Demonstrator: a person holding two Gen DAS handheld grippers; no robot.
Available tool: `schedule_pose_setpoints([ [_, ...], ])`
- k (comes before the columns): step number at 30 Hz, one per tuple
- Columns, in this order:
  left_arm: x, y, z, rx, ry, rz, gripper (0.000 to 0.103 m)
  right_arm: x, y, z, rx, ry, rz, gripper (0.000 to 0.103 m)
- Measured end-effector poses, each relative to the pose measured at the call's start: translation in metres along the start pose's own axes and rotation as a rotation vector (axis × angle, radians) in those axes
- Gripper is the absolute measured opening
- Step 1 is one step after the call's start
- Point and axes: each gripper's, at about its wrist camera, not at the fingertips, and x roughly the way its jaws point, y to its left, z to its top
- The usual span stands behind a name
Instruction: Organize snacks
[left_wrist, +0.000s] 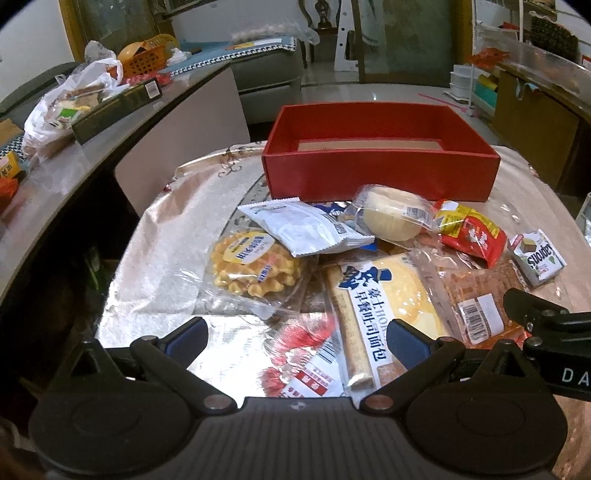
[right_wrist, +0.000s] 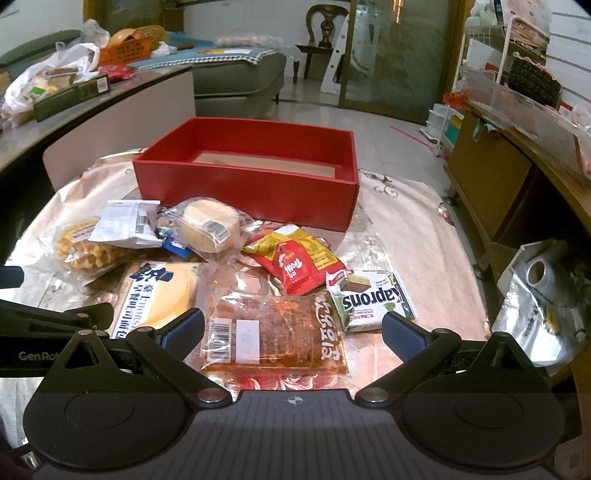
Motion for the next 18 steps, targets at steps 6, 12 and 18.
schedule_pose_setpoints([
  [6, 0.002, 0.012, 0.003, -0.025, 0.012, -0.018, 0.098, 0.002, 0.007, 0.007, -0.019, -0.008, 0.016, 0.103],
  [12, 0.007, 0.027, 0.006, -0.064, 0.073, -0.061, 0.098, 0.008, 0.008, 0.012, -0.034, 0.009, 0.016, 0.103],
  [18, 0.004, 0.044, 0.014, -0.105, 0.066, -0.072, 0.098, 0.021, 0.007, 0.022, 0.000, 0.068, 0.089, 0.101],
])
